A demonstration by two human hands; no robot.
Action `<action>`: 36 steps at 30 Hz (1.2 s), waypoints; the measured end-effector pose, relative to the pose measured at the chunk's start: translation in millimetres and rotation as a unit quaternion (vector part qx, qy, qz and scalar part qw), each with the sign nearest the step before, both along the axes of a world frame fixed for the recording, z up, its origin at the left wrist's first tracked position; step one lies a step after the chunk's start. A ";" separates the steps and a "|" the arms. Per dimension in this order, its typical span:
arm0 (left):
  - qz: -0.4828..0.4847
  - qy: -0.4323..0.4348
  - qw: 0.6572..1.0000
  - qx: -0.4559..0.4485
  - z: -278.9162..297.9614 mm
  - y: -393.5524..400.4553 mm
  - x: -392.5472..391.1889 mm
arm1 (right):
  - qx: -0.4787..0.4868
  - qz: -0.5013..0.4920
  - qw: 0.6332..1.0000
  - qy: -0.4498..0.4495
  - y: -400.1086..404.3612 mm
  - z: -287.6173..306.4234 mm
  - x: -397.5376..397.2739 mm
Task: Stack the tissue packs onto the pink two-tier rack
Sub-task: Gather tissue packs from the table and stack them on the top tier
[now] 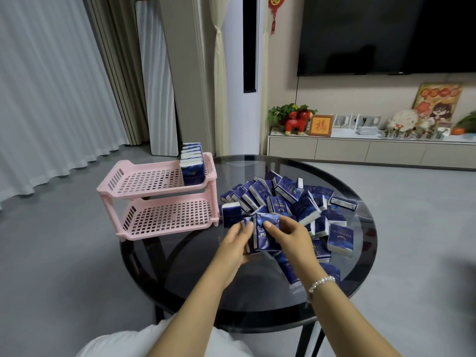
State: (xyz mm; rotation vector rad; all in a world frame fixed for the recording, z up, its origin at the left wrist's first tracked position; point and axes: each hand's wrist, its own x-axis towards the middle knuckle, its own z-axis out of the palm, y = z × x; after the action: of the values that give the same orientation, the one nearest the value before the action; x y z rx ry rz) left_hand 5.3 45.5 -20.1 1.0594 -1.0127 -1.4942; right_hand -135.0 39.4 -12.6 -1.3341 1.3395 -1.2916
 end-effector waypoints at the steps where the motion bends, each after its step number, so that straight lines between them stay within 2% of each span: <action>1: -0.017 -0.020 1.000 -0.007 -1.6 -1.9 -0.7 | 0.000 -0.001 1.000 0.006 -3.0 1.0 0.6; 3: -0.041 -0.047 0.998 -0.014 -6.4 -4.5 -0.5 | 0.000 0.010 1.000 0.030 -6.4 2.4 2.1; 9: -0.021 -0.021 1.000 0.003 -23.0 -9.9 2.2 | 0.015 0.025 0.996 0.081 -4.2 7.8 -8.2; 13: -0.027 -0.012 1.000 -0.001 -24.2 -5.2 -2.4 | -0.019 -0.022 0.987 0.156 5.9 9.5 -25.6; 18: -0.034 -0.028 0.999 -0.001 -25.5 2.4 -13.0 | -0.029 -0.109 0.948 0.298 27.2 -1.6 -56.1; 24: -0.021 -0.029 0.999 0.011 -26.3 11.2 -22.8 | 0.088 -0.108 0.889 0.437 43.3 -24.5 -88.1; 28: -0.029 -0.059 0.998 0.010 -27.9 17.8 -28.9 | 0.152 -0.067 0.890 0.425 46.6 -32.8 -93.1; 33: -0.022 -0.064 0.998 0.012 -28.0 22.2 -29.0 | 0.146 -0.045 0.903 0.401 49.6 -28.1 -91.1; 36: -0.015 -0.082 0.996 0.012 -27.2 24.3 -28.1 | 0.147 -0.057 0.923 0.350 53.2 -27.5 -93.1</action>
State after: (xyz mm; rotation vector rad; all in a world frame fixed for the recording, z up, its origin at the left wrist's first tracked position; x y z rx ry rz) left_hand -22.7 69.8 -47.3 1.2045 -1.1321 -1.4641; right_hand -228.2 92.6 -40.1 -1.5808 2.0272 -0.6392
